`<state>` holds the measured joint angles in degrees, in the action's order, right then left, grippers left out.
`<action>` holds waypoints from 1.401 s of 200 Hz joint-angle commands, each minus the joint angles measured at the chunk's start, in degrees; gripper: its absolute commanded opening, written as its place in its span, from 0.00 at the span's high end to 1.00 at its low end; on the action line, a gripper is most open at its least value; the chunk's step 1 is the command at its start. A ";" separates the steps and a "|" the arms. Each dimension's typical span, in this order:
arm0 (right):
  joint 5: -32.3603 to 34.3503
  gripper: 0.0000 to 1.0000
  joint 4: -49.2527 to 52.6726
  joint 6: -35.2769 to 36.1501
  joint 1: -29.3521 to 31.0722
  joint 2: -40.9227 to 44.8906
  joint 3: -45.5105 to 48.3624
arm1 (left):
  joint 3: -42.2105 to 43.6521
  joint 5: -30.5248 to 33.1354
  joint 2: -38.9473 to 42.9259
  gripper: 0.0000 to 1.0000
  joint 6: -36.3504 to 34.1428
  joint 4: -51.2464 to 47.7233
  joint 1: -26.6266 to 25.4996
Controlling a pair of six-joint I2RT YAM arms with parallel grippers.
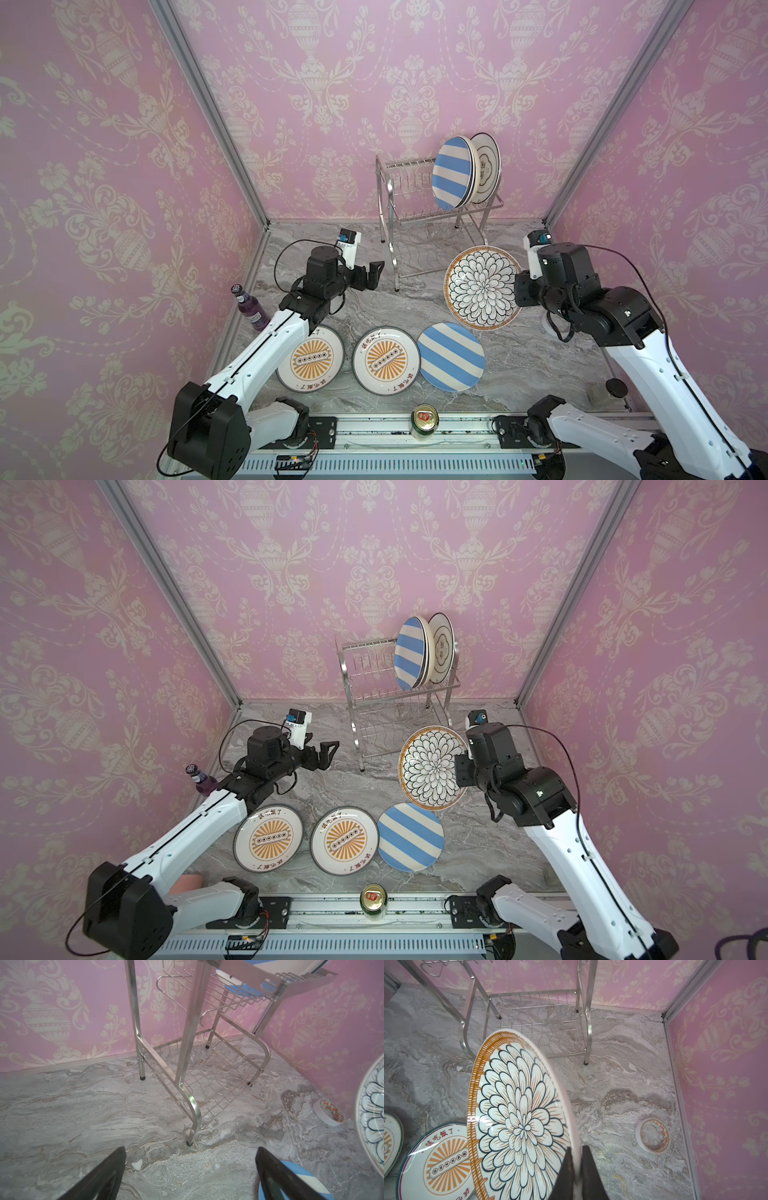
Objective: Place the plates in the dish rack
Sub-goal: 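Tilt the flower-patterned plate upright with the right gripper, then carry the flower-patterned plate into the rack beside the striped plate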
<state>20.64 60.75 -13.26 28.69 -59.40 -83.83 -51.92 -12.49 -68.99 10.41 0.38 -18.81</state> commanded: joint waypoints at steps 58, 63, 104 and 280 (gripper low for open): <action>5.04 1.00 -19.00 3.85 7.00 -11.67 -17.48 | -0.64 -3.02 1.05 0.01 4.94 -0.58 2.27; 5.68 1.00 -20.39 4.38 7.01 -12.52 -18.16 | -0.78 -3.10 1.07 0.01 4.90 -0.73 2.28; 8.52 1.00 -32.79 5.51 7.21 -19.92 -23.57 | -4.13 -4.69 0.23 0.01 4.26 -4.80 2.28; 42.04 1.00 -73.55 53.50 12.50 -50.87 -51.26 | -6.25 -12.71 0.56 0.01 5.39 -8.10 2.36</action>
<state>56.01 8.60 24.67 40.25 -108.22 -129.54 -58.96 -22.48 -69.73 14.81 -8.84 -16.71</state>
